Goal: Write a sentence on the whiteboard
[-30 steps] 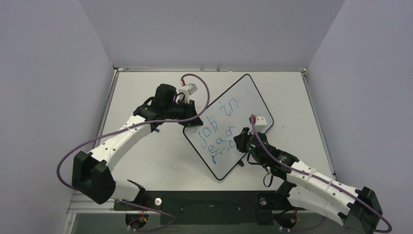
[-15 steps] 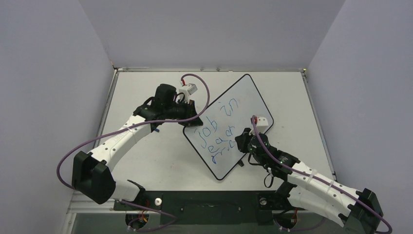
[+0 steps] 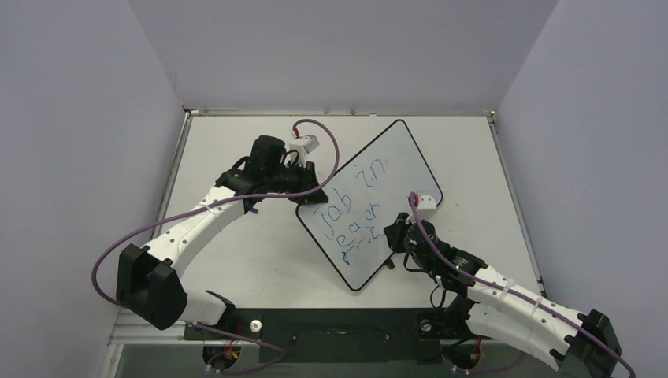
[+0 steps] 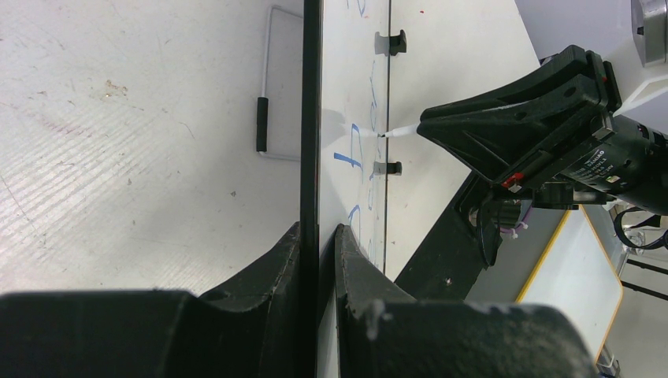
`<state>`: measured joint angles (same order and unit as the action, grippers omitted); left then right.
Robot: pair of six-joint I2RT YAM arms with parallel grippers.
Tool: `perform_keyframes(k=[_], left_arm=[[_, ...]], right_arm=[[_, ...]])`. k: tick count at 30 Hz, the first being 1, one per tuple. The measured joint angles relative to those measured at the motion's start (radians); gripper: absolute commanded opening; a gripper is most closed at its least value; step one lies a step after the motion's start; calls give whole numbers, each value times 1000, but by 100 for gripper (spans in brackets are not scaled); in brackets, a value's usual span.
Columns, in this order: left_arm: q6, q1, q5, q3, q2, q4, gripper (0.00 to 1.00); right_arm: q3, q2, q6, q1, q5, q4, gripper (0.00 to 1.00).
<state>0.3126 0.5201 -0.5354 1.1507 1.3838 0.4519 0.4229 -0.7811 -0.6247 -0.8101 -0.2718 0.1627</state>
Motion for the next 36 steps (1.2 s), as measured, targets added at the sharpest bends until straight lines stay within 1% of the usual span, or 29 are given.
perform_keyframes(k=[10, 30, 36], left_arm=[[0, 1, 2, 0, -2, 0, 0], [0, 1, 3, -1, -2, 0, 0], [0, 1, 3, -1, -2, 0, 0]], right_arm=[[3, -14, 2, 0, -1, -5, 0], [91, -99, 27, 0, 1, -29, 0], [99, -100, 27, 0, 26, -47, 0]])
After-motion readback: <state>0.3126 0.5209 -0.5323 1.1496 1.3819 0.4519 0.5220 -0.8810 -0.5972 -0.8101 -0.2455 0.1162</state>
